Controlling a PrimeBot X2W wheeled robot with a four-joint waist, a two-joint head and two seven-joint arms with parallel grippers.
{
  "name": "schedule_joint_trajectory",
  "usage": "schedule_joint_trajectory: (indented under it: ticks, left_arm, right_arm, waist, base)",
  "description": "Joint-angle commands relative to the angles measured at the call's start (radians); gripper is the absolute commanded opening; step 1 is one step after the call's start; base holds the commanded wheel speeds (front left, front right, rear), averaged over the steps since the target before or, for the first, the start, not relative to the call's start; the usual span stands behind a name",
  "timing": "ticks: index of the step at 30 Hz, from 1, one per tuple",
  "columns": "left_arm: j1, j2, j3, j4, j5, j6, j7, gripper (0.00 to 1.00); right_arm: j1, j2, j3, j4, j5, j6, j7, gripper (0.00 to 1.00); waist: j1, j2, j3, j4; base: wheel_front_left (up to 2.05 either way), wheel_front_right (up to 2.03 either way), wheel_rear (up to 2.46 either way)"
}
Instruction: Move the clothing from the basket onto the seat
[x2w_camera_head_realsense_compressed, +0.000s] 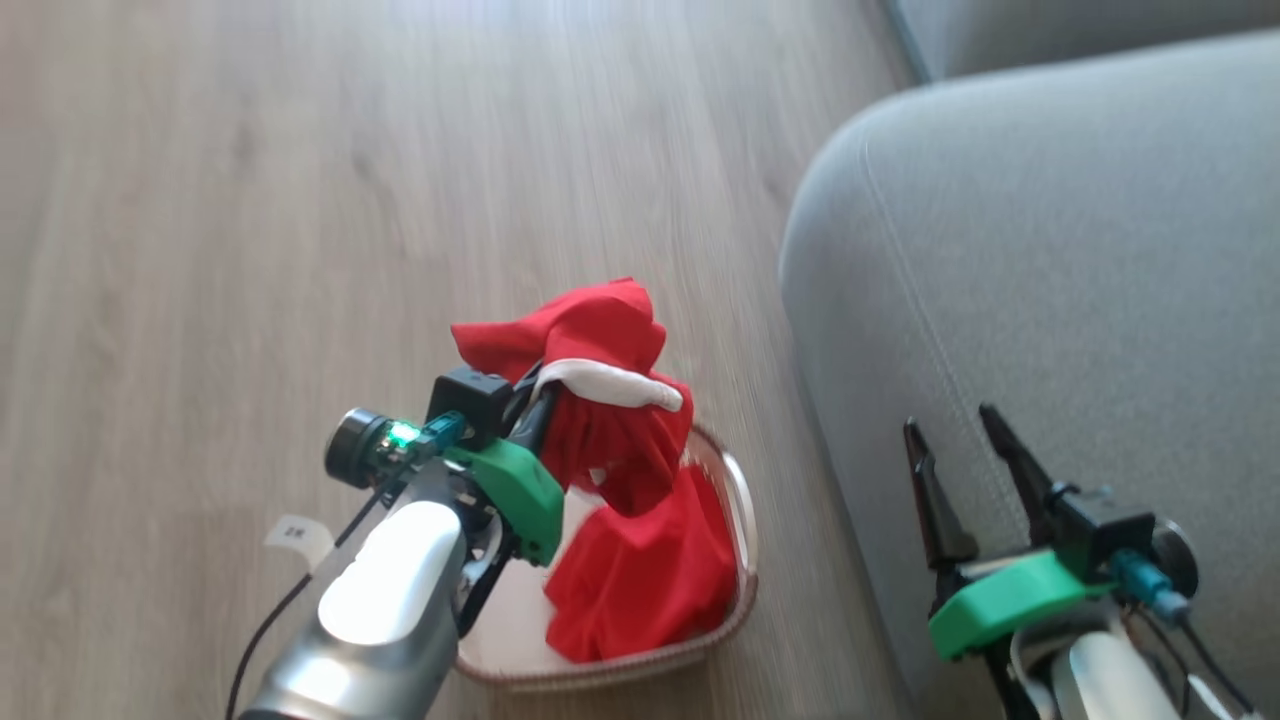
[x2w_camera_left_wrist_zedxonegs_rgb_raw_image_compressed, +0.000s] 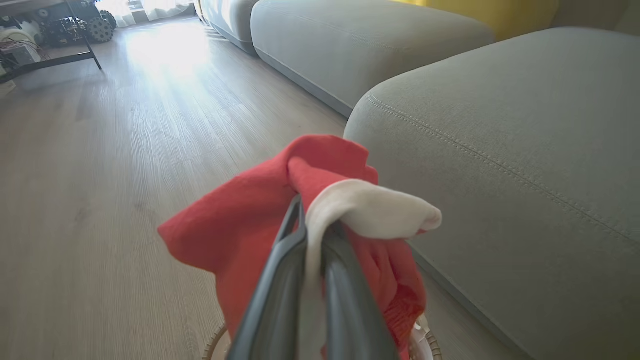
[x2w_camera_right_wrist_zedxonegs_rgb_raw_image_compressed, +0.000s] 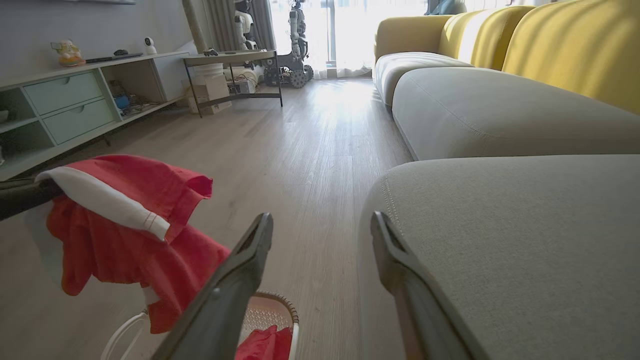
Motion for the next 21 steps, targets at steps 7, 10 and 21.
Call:
schedule_joint_trajectory:
  ticks: [7, 10, 21]
  left_arm:
    - [-0.056, 0.022, 0.014, -0.151, -0.014, 0.016, 0.077, 0.00]
    - [-0.068, 0.027, 0.010, -0.195, -0.017, 0.015, 0.111, 0.00]
    - [-0.109, 0.026, -0.013, -0.313, -0.033, 0.011, 0.195, 0.00]
  right_arm:
    - [-0.003, 0.002, 0.050, -0.015, -0.007, 0.000, -0.006, 1.00]
    - [-0.008, 0.002, 0.068, -0.008, -0.007, 0.000, -0.006, 1.00]
    - [-0.070, 0.002, 0.167, 0.056, -0.014, 0.000, -0.006, 1.00]
  waist:
    - [0.0001, -0.0001, -0.119, 0.044]
    - [0.0001, -0.0001, -0.135, 0.051]
    - [0.0001, -0.0001, -0.174, 0.093]
  base:
    - [0.00, 0.00, 0.00]
    - [0.00, 0.00, 0.00]
    - [0.00, 0.00, 0.00]
